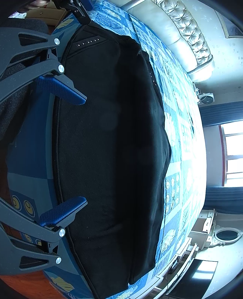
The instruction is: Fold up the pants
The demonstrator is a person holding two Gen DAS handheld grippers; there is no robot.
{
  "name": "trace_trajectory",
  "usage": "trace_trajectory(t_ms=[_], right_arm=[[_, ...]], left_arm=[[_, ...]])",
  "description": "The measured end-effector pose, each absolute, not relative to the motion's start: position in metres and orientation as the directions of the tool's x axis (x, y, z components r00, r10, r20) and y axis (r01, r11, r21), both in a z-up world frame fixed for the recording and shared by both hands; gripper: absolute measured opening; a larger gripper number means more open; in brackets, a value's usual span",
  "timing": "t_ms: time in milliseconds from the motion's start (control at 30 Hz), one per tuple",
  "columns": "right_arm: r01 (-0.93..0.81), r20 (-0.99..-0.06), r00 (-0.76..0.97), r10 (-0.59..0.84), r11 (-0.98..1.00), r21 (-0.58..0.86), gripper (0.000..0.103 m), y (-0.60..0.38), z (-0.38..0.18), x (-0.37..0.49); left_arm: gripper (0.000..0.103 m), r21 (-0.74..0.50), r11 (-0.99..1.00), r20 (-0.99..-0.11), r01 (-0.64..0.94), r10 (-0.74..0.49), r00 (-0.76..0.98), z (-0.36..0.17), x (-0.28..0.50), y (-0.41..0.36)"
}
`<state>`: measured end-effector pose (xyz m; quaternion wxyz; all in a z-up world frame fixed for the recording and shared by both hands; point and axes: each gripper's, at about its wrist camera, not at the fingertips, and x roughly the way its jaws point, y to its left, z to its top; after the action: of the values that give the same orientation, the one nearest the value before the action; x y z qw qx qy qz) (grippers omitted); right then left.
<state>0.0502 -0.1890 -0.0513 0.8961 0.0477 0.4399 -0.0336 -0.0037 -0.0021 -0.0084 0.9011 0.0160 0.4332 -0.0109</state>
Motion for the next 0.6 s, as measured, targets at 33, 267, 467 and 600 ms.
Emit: trace_trajectory(t_ms=[33, 267, 467, 600], right_arm=[[0.102, -0.792, 0.61, -0.018, 0.993, 0.056, 0.098, -0.1889, -0.0514, 0.0502], [0.102, -0.792, 0.61, -0.018, 0.993, 0.056, 0.098, -0.1887, -0.0517, 0.0498], [0.101, -0.792, 0.61, -0.016, 0.993, 0.059, 0.098, -0.1882, -0.0521, 0.0489], [0.101, -0.792, 0.61, -0.016, 0.993, 0.058, 0.098, -0.1884, -0.0518, 0.0492]], left_arm=[[0.101, 0.019, 0.999, -0.781, 0.033, -0.006, 0.624, -0.0083, -0.0037, -0.0021], [0.101, 0.019, 0.999, -0.781, 0.033, -0.006, 0.624, -0.0085, -0.0038, -0.0022], [0.101, 0.02, 0.999, -0.781, 0.033, -0.005, 0.624, -0.0086, -0.0039, -0.0025], [0.101, 0.021, 0.999, -0.782, 0.035, -0.005, 0.624, -0.0087, -0.004, -0.0032]])
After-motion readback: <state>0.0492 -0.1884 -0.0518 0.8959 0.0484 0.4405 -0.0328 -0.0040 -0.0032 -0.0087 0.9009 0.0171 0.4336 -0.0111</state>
